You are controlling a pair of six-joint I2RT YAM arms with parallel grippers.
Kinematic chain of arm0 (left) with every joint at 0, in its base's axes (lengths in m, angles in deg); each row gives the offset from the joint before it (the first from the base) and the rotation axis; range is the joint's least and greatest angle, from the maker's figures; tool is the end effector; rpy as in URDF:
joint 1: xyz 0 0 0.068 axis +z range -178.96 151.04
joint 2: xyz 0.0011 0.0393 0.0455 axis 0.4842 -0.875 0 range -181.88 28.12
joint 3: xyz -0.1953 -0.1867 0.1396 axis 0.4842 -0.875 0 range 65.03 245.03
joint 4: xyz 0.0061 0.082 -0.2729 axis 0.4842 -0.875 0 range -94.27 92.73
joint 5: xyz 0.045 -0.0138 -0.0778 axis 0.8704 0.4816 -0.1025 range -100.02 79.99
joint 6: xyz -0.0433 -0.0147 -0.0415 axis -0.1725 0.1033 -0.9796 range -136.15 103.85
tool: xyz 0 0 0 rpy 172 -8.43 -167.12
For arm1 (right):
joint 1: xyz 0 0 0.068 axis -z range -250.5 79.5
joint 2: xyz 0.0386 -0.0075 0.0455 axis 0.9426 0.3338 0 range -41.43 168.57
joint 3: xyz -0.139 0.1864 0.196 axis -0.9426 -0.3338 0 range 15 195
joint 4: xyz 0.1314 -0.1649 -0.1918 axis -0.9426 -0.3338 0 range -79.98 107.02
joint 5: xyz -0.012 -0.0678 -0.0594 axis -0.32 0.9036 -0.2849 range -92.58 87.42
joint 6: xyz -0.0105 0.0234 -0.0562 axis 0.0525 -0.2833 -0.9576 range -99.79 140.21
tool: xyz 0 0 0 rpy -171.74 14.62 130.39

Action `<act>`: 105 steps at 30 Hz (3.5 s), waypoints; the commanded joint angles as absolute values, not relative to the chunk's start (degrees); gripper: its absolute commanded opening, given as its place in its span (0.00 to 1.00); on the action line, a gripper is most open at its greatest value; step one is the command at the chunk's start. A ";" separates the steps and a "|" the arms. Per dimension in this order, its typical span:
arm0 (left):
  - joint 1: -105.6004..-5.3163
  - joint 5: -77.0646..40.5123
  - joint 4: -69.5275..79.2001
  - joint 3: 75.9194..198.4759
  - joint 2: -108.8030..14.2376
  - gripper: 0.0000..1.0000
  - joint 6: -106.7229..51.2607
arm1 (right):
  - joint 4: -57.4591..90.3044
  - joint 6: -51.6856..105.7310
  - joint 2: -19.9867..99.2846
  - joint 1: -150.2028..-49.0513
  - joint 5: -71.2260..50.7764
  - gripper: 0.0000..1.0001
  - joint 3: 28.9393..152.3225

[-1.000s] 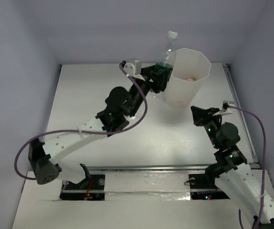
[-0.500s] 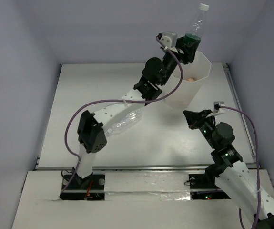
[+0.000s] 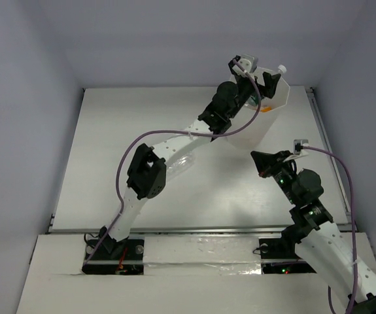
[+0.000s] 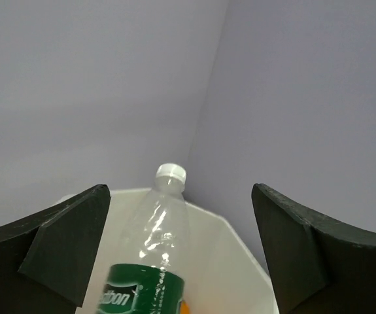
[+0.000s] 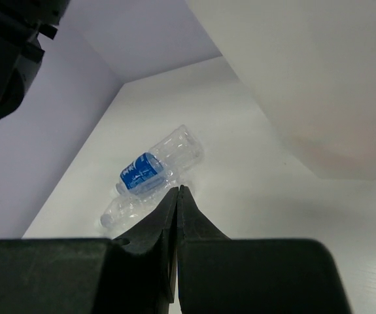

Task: Put the plastic bottles in the bin

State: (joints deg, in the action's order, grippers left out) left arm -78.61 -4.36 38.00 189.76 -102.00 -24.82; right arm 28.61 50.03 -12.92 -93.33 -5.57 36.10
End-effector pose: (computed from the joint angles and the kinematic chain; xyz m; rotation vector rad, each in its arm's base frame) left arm 0.3853 -0.4465 0.4344 0.2935 1.0502 -0.8677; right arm 0.1423 0.0625 0.2883 0.0511 1.5470 0.7743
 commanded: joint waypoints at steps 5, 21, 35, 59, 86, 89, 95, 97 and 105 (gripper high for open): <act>-78.27 -3.95 46.49 174.67 -87.29 0.91 -21.95 | 32.31 49.30 -13.22 -93.00 -5.84 0.02 35.74; -77.21 11.77 29.56 113.47 -46.50 0.53 -29.94 | 31.34 49.83 -13.57 -93.53 -5.57 0.02 36.09; -77.21 19.35 18.38 112.83 -57.73 0.89 -26.44 | 31.35 49.74 -13.13 -93.53 -6.27 0.10 36.00; -77.21 12.67 19.17 113.99 -68.21 0.74 -27.05 | 33.54 50.35 -5.84 -94.14 -11.02 0.48 37.93; -77.21 -2.55 23.56 103.71 -48.19 0.33 -35.92 | 26.86 51.94 3.30 -103.54 -0.93 0.84 46.89; -77.21 -1.06 21.29 102.04 -37.82 0.33 -37.68 | 27.03 52.29 6.36 -105.81 1.19 0.84 47.95; -77.21 8.32 13.55 101.24 -15.68 0.33 -41.46 | 27.39 53.34 15.15 -112.33 9.00 0.84 53.40; -77.21 10.71 11.62 100.98 -7.70 0.33 -41.99 | 27.39 54.39 20.58 -115.31 13.21 0.85 55.33; -77.21 15.65 4.94 104.22 8.08 0.33 -41.99 | 30.29 61.86 39.58 -119.54 17.72 0.98 67.62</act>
State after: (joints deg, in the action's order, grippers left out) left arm -77.21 13.21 9.24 102.13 7.00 -41.76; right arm 26.71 57.73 34.60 -118.71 13.60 61.72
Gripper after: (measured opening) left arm 0.455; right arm 0.974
